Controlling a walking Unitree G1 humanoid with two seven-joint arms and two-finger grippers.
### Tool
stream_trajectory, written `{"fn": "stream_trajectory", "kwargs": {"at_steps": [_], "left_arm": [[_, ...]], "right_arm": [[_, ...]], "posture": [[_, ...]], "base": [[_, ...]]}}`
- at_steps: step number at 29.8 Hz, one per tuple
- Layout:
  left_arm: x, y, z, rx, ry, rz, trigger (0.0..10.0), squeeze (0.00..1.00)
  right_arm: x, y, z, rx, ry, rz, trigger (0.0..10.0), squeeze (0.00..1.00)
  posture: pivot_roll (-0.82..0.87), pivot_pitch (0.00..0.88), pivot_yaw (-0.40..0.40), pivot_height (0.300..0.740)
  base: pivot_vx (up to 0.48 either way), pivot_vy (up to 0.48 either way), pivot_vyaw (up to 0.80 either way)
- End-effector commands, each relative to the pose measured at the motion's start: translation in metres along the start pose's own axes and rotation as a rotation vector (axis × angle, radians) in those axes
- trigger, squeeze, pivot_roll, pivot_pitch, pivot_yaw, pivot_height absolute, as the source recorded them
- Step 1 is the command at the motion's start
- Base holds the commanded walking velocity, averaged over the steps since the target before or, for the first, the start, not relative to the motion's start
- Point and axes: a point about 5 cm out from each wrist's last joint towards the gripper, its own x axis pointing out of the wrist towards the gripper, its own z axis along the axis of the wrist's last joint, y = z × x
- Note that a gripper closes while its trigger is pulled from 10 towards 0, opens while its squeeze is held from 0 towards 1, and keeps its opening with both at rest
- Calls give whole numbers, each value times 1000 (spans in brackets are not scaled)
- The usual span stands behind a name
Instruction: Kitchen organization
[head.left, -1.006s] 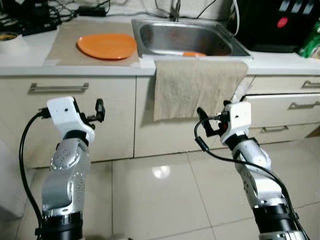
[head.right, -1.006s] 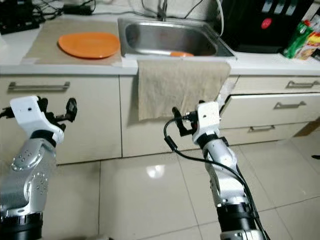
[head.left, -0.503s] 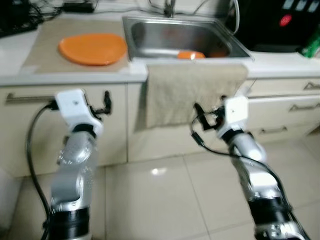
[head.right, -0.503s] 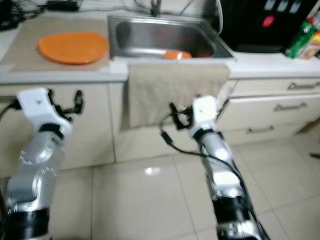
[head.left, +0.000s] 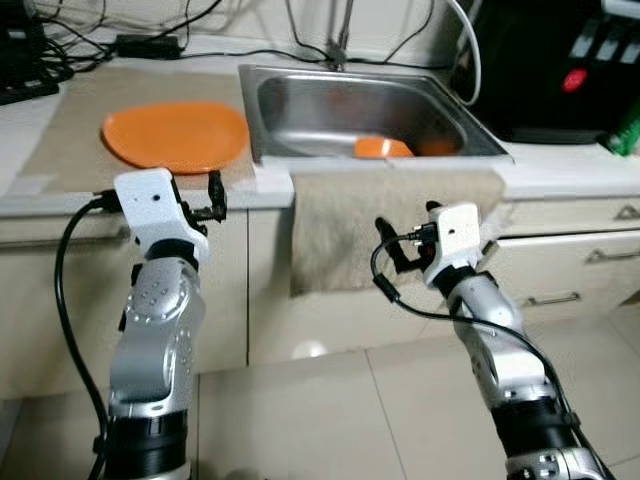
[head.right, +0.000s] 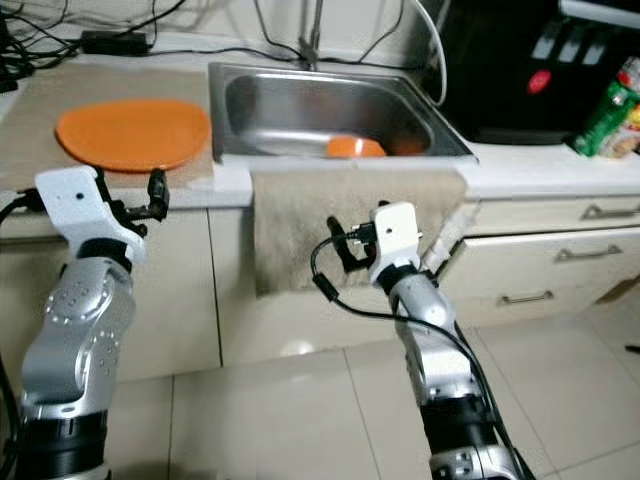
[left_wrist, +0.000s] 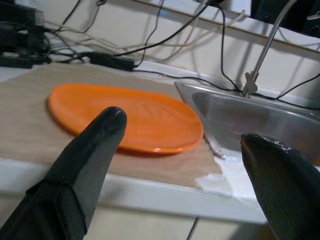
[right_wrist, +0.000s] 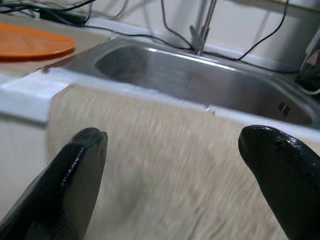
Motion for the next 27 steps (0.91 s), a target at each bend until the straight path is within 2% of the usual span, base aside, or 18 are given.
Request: {"fn": "stream_trajectory", "kwargs": {"at_steps": [1,13,21,27], "left_arm": [[0,-10,1,-1,-4,-23,10000,0],[2,-14,7,-12,-19,-14,10000,0],[2,-16,8,28,-25,-18,10000,0],[1,-25,7,25,-26,-75,10000,0]], "right_arm": [[-3,-12,-4,-9,16,-40,10000,0],[2,-10,-5,-5,26,-43,10000,0],[4,-2,-6,-15,24,-8,10000,0],[0,-1,-7,-26,21,-9,10000,0]], "posture": [[181,12,-92,740],[196,10,-98,740],[194,12,-97,740],[172,16,-90,740]], "base": [[480,0,763],[480,0,775],[474,0,0],[121,-411,0]]}}
